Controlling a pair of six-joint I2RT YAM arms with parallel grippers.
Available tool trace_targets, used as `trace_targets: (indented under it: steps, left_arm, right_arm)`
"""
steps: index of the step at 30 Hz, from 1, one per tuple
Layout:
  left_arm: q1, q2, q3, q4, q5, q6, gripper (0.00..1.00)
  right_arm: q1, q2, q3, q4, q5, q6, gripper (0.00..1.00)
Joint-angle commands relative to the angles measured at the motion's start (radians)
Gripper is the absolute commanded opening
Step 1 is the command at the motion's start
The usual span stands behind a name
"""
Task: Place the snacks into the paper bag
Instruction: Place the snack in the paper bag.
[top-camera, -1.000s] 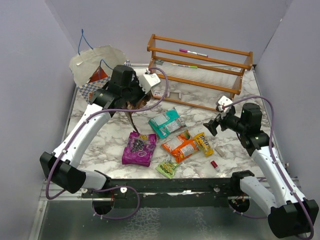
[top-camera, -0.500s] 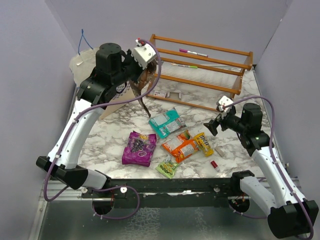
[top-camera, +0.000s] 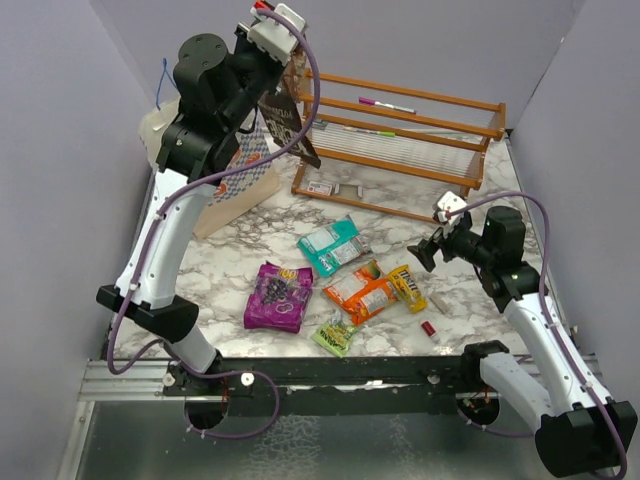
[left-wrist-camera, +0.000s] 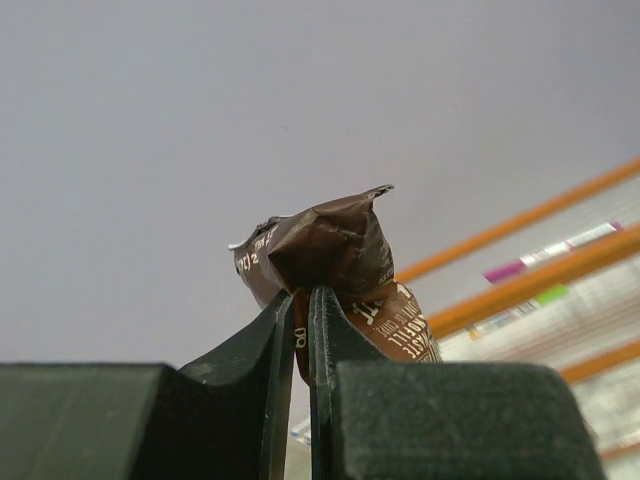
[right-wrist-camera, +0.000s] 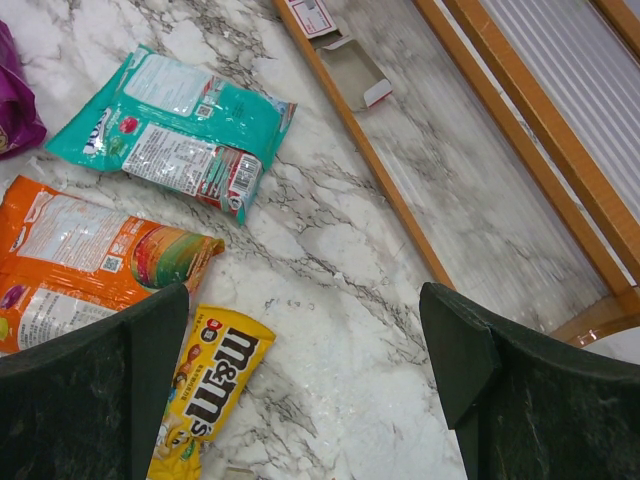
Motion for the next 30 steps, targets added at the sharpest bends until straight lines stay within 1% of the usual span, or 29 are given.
trace_targets:
  steps: [1, 4, 8, 12, 15, 18, 22, 26, 30]
  left_arm:
    - [0.009, 0.051, 0.117, 0.187, -0.175, 0.062, 0.00]
    - [0.024, 0.087, 0.160, 0.261, -0.246, 0.111, 0.00]
    - [0.077, 0.151, 0.212, 0.343, -0.313, 0.164, 0.00]
    - [0.173, 0.187, 0.253, 0.377, -0.323, 0.119, 0.00]
    - [0.252, 0.196, 0.238, 0.402, -0.323, 0.078, 0.00]
    - [0.314, 0.204, 0.218, 0.414, -0.326, 0.073, 0.00]
    - [0.369, 0.189, 0.144, 0.417, -0.315, 0.077, 0.00]
    - [0.405, 0.144, 0.006, 0.466, -0.307, 0.115, 0.00]
    - [0.417, 0.109, -0.129, 0.507, -0.302, 0.170, 0.00]
  right_arm:
    - [-0.006, -0.011, -0.008, 0.000, -0.022, -0.013, 0.99]
    - [-0.006, -0.011, -0.008, -0.001, -0.023, -0.014, 0.99]
    - [-0.006, -0.005, -0.006, -0.007, -0.025, -0.016, 0.99]
    - [-0.006, 0.000, -0.004, -0.009, -0.028, -0.017, 0.99]
    - [-0.006, -0.002, -0.006, -0.008, -0.026, -0.016, 0.99]
    - [-0.006, 0.000, -0.005, -0.008, -0.028, -0.018, 0.99]
    - [-0.006, 0.003, -0.003, -0.010, -0.029, -0.018, 0.99]
    - [-0.006, 0.006, -0.003, -0.010, -0.030, -0.018, 0.99]
    - [-0.006, 0.011, -0.003, -0.010, -0.030, -0.018, 0.99]
